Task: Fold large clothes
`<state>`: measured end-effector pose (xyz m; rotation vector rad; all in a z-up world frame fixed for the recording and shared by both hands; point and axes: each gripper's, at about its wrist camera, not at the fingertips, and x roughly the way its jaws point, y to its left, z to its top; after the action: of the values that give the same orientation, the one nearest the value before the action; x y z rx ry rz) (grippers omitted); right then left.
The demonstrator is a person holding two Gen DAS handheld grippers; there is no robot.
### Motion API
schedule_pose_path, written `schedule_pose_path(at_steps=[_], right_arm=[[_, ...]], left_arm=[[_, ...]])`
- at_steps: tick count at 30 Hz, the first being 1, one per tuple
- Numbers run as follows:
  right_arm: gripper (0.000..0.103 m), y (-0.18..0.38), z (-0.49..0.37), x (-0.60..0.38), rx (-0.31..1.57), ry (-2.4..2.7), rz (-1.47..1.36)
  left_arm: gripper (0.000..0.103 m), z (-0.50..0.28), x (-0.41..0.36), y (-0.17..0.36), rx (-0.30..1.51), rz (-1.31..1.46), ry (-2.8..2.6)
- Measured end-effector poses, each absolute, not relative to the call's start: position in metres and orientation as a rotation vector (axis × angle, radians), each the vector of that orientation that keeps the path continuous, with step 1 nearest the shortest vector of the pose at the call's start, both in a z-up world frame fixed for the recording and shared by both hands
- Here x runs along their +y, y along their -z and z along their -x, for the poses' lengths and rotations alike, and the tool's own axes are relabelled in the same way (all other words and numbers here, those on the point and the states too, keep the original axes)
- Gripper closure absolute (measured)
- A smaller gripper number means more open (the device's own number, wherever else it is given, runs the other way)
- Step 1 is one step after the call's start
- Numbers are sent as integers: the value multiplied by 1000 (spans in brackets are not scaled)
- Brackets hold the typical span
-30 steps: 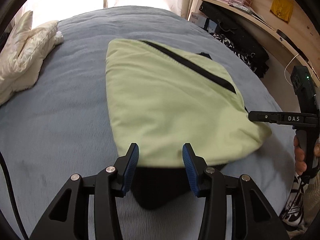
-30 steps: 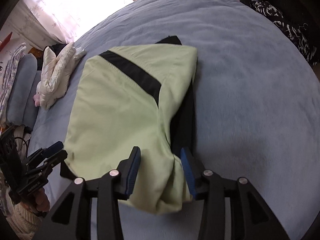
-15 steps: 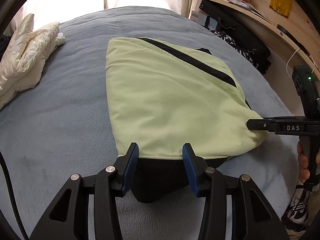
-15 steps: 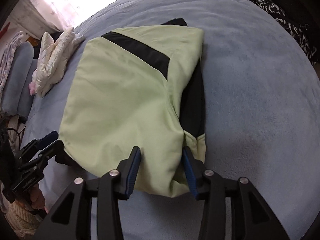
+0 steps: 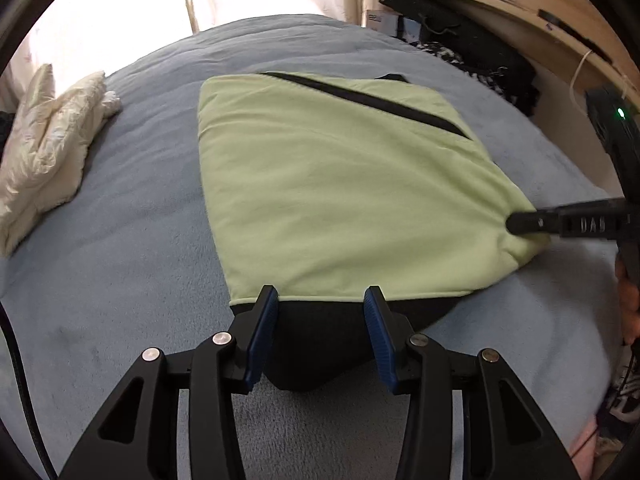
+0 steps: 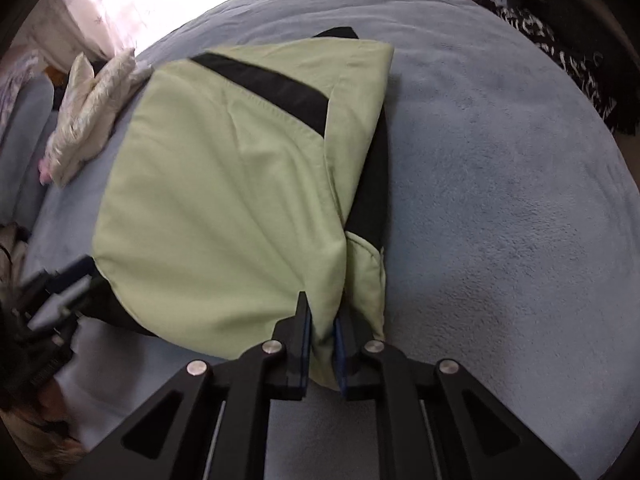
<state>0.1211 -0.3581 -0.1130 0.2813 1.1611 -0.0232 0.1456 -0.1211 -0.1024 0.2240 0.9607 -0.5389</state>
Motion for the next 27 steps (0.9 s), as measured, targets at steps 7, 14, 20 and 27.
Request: schedule_pose_path(at_steps=[7, 14, 20, 27], right_arm=[[51, 67, -144, -387, 1059, -2, -408], [51, 91, -236, -418, 1027, 75, -508], [100, 108, -270, -411, 1048, 102, -392], [99, 133, -268, -422, 1061, 175, -328]], left_arm=[[59, -204, -100, 74, 993, -67, 560], [59, -287, -109, 91, 1061, 3, 496], [59, -318, -120, 107, 1047, -10, 451], [56, -314, -123, 118, 1023, -61, 423]])
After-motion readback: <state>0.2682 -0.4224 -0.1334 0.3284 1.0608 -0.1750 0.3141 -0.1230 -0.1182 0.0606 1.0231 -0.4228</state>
